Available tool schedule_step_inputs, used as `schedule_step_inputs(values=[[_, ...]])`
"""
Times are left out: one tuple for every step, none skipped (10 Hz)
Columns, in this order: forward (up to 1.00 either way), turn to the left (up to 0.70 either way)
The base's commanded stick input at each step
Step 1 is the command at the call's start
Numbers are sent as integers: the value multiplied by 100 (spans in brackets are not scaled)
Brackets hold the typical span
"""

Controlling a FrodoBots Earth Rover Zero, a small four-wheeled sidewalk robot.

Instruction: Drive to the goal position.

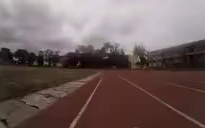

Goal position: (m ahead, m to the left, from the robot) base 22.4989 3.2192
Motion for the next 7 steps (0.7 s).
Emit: schedule_step_inputs(values=[[100, -11], [100, -35], [100, -40], [100, -40], [100, -40], [100, -33], [100, -10]])
